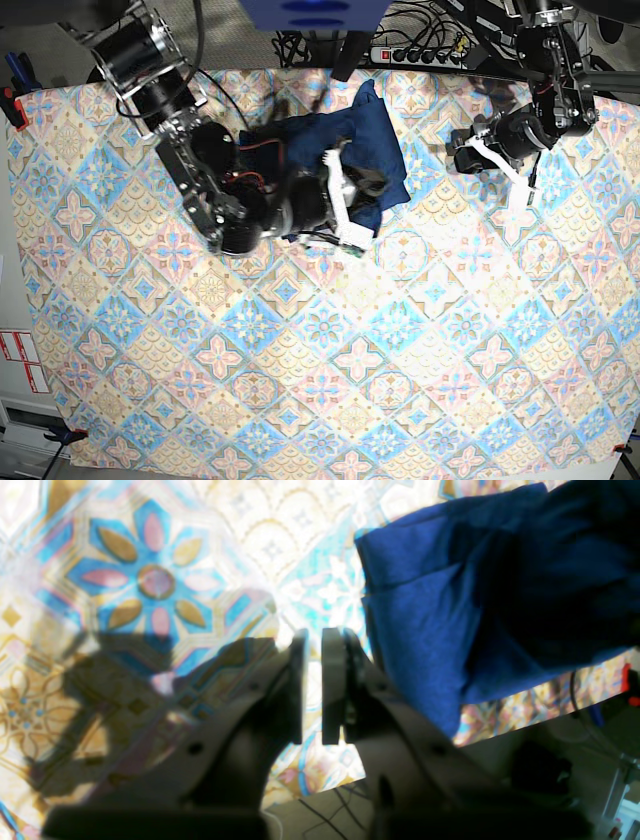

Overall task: Fold the T-shirt properly
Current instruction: 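Lift the strip end with the right gripper and fold it over the bundle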

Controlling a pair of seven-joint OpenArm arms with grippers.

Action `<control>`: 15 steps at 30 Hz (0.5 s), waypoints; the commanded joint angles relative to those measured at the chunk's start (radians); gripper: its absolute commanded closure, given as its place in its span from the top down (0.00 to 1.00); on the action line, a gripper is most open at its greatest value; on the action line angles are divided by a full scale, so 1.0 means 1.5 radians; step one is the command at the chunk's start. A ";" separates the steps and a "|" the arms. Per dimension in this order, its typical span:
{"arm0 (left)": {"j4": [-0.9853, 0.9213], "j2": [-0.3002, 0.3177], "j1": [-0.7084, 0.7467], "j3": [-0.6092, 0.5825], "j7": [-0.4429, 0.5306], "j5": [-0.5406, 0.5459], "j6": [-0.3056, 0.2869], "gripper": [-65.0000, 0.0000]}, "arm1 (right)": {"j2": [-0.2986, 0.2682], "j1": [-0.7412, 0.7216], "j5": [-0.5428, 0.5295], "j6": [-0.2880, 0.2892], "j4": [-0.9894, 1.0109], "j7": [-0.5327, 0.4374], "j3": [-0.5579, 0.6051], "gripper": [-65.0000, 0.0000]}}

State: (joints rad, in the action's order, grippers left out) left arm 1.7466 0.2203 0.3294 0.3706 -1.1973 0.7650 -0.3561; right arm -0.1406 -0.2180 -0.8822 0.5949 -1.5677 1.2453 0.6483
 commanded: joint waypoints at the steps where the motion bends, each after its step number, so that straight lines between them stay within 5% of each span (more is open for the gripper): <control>1: 0.009 0.008 -0.002 0.004 0.007 0.012 -0.003 0.06 | 0.003 -0.016 -0.011 0.003 -0.001 -0.003 0.006 0.20; 4: 0.009 0.008 -0.002 0.004 0.007 0.012 -0.003 0.06 | 0.003 -0.022 -0.011 0.003 0.012 -0.003 0.010 0.31; 8: 0.009 0.008 -0.002 0.004 0.007 0.014 -0.003 0.06 | -0.007 -0.023 -0.010 0.003 0.011 -0.027 -0.006 0.32; 15: 0.024 0.010 0.002 -0.061 0.006 0.015 -0.003 0.06 | -0.115 -0.017 -0.010 0.003 0.008 -0.041 -0.084 0.32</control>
State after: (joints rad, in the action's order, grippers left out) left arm 1.7576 0.2295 0.3351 0.2741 -1.1995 0.7647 -0.3557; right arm -0.3290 -0.2241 -0.8646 0.5903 -1.5375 1.2095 0.5251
